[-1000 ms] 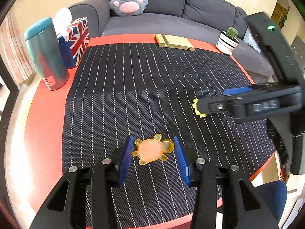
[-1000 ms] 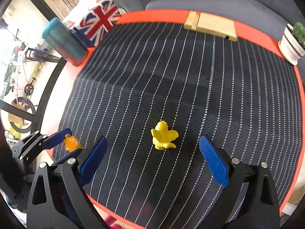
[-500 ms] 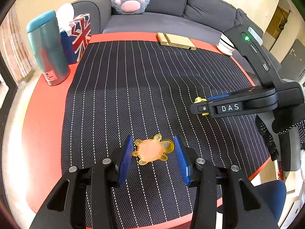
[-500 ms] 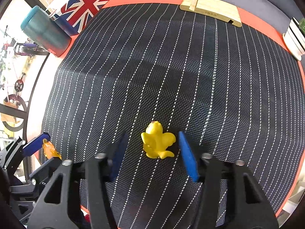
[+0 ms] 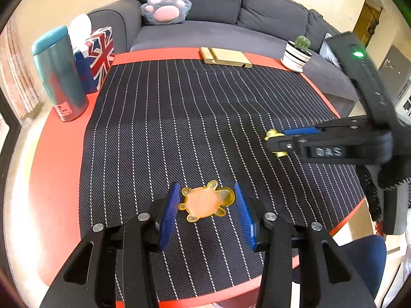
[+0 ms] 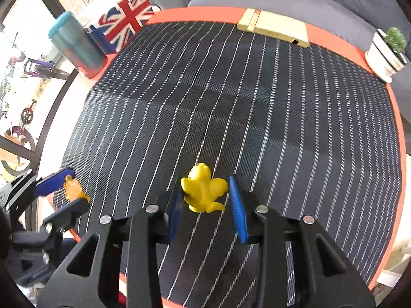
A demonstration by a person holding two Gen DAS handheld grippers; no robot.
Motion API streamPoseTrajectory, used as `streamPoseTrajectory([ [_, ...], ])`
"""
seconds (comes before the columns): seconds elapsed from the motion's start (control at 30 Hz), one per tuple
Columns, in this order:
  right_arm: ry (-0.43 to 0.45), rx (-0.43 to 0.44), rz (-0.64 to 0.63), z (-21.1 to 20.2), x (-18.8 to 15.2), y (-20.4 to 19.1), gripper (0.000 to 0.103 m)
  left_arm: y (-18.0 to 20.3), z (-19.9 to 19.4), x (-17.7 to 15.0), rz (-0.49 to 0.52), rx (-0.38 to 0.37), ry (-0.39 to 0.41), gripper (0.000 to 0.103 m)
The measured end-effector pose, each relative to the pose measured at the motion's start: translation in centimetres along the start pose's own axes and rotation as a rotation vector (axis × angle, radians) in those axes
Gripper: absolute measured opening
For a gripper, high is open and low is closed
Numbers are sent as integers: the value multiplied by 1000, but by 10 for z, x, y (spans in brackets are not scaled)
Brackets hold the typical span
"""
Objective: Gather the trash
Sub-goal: 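Carry both toys over the bin while the right gripper opens to drop the duck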
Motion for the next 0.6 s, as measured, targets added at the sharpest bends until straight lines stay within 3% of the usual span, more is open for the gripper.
streamPoseTrajectory([
  [0.6,242,3,-12,-123,-98,7,35,56,-62,-33,126,-48,89,43],
])
Point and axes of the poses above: each gripper's, at about its wrist camera, not at the fingertips, and z roughly the way its jaws point, y to its right, x to its top, the point moved 6 cm from there along z, roughly the way its jaws point, and after that the axes turned 8 degrees about -x, right-handed, at the moved point
